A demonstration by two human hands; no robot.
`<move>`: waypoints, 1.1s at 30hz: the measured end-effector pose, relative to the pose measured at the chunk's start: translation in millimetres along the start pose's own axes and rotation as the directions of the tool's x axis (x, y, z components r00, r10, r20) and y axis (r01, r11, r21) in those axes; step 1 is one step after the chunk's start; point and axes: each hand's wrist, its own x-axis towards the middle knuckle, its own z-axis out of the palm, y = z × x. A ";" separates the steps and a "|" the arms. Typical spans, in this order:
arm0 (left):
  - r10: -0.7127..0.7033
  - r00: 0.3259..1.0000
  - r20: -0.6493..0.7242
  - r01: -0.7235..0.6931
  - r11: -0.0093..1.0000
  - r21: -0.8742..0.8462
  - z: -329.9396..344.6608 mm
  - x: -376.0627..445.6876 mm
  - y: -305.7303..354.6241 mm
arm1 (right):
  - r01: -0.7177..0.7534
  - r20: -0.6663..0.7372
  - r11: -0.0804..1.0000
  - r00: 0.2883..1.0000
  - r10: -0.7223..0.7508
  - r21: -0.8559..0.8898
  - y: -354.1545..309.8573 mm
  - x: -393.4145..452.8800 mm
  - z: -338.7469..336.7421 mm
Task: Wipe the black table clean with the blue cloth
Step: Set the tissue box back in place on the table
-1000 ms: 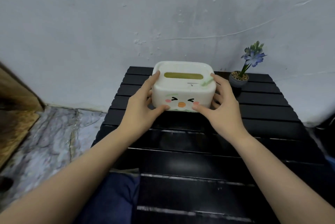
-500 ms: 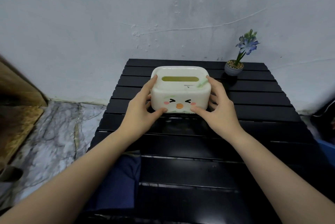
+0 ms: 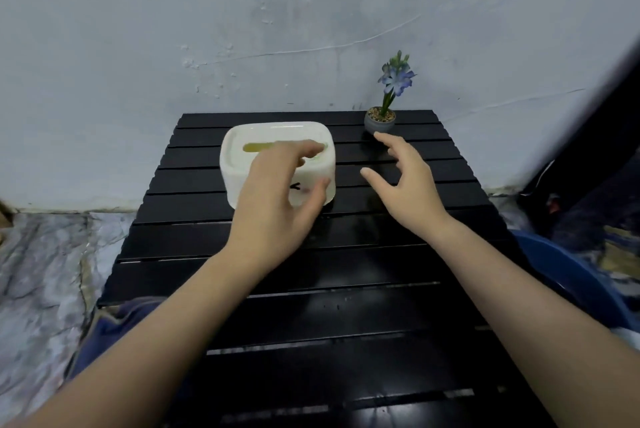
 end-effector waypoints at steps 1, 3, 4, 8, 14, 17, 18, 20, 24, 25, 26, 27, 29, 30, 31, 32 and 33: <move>0.033 0.999 0.027 -0.032 0.999 -0.015 12.1 2.1 8.2 | 0.010 0.001 0.999 1.000 -0.010 -0.047 3.4 6.4 -3.9; 0.079 0.991 0.104 -0.074 0.996 -0.053 37.6 4.1 20.2 | 0.021 0.027 0.991 0.999 -0.018 -0.133 11.5 22.2 -9.6; 0.081 0.984 0.161 -0.068 0.994 -0.084 50.0 3.7 24.3 | 0.018 0.041 0.986 0.999 -0.011 -0.167 15.9 31.1 -11.5; 0.038 0.910 0.413 -0.030 0.999 -0.025 90.5 -6.6 24.5 | -0.021 0.123 0.962 0.991 0.057 -0.273 32.6 68.3 -12.7; -0.017 0.779 0.626 -0.131 0.973 0.190 114.3 -18.9 11.7 | -0.091 0.209 0.935 0.963 0.171 -0.343 51.6 117.9 -3.6; -0.021 0.770 0.637 -0.155 0.963 0.220 116.1 -19.9 8.4 | -0.132 0.215 0.931 0.953 0.213 -0.339 58.5 130.3 4.4; -0.019 0.770 0.638 -0.156 0.964 0.217 116.6 -19.6 7.7 | -0.128 0.211 0.934 0.955 0.207 -0.334 60.4 132.9 6.3; -0.014 0.771 0.637 -0.161 0.963 0.215 117.6 -19.5 6.5 | -0.109 0.183 0.945 0.968 0.171 -0.307 63.1 135.8 9.3; -0.011 0.774 0.633 -0.153 0.967 0.204 117.7 -18.2 5.0 | -0.082 0.130 0.968 0.985 0.115 -0.237 61.5 128.2 12.0; -0.009 0.775 0.632 -0.149 0.969 0.197 116.9 -17.8 4.9 | -0.070 0.122 0.974 0.988 0.098 -0.215 59.4 122.6 11.7; -0.007 0.777 0.629 -0.143 0.972 0.188 115.6 -17.7 5.0 | -0.058 0.113 0.980 0.990 0.080 -0.189 56.5 115.7 11.0; -0.006 0.781 0.625 -0.133 0.975 0.176 113.6 -18.0 5.3 | -0.043 0.107 0.985 0.992 0.062 -0.164 53.1 107.5 9.8; -0.011 0.788 0.616 -0.105 0.983 0.152 107.3 -20.0 6.8 | -0.009 0.114 0.991 0.993 0.025 -0.135 45.9 88.2 5.8; -0.016 0.792 0.610 -0.093 0.985 0.147 103.4 -21.9 8.1 | 0.008 0.126 0.992 0.992 0.008 -0.130 42.4 77.7 3.4; -0.023 0.795 0.606 -0.083 0.986 0.147 99.1 -24.3 9.4 | 0.023 0.140 0.992 0.990 -0.006 -0.127 39.2 66.8 0.6; -0.031 0.797 0.603 -0.077 0.985 0.153 94.5 -27.1 10.9 | 0.037 0.154 0.991 0.988 -0.017 -0.127 36.3 56.1 -2.2; -0.039 0.798 0.602 -0.075 0.984 0.163 89.6 -30.0 12.3 | 0.047 0.173 0.991 0.985 -0.024 -0.129 33.4 45.6 -4.7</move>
